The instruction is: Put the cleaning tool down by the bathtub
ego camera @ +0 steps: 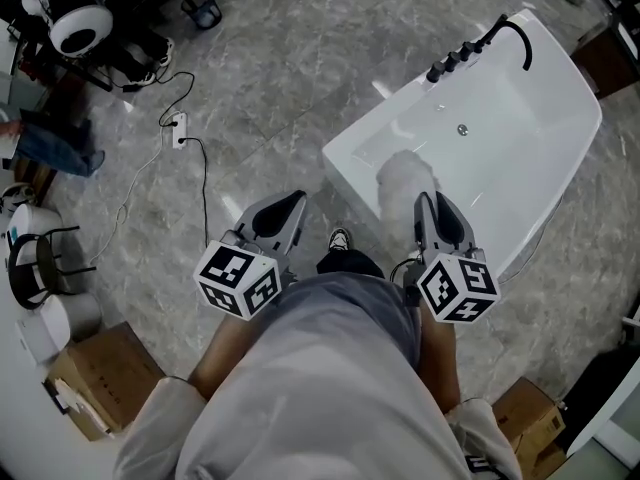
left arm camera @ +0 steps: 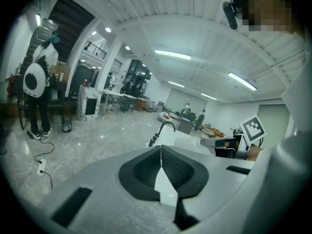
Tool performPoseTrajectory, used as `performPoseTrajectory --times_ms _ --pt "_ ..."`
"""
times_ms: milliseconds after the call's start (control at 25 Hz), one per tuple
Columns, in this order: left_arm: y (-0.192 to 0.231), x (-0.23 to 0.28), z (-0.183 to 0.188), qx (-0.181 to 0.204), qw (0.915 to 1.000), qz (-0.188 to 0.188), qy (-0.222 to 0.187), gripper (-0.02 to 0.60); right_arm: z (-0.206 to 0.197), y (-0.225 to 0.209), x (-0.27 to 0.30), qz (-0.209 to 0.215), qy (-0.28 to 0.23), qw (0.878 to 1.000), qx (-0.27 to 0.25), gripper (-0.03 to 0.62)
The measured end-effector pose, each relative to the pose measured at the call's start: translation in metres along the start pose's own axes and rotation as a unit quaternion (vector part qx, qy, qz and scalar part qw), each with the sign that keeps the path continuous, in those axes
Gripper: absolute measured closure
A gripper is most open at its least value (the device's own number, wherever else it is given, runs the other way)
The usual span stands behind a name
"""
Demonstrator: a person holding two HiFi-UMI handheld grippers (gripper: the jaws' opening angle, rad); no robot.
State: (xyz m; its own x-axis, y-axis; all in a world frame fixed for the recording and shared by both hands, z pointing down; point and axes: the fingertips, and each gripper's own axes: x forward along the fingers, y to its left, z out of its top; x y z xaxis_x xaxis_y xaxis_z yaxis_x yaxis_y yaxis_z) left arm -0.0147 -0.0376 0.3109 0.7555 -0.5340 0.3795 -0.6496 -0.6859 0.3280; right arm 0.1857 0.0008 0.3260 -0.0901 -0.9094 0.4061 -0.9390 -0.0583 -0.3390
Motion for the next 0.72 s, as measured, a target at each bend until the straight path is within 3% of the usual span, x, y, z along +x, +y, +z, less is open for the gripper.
performPoseTrajectory --times_ms 720 --pt "-0.009 0.021 -0.011 -0.024 0.9996 0.01 0.009 0.572 0.005 -0.033 0.039 0.01 0.02 0.999 -0.023 0.51"
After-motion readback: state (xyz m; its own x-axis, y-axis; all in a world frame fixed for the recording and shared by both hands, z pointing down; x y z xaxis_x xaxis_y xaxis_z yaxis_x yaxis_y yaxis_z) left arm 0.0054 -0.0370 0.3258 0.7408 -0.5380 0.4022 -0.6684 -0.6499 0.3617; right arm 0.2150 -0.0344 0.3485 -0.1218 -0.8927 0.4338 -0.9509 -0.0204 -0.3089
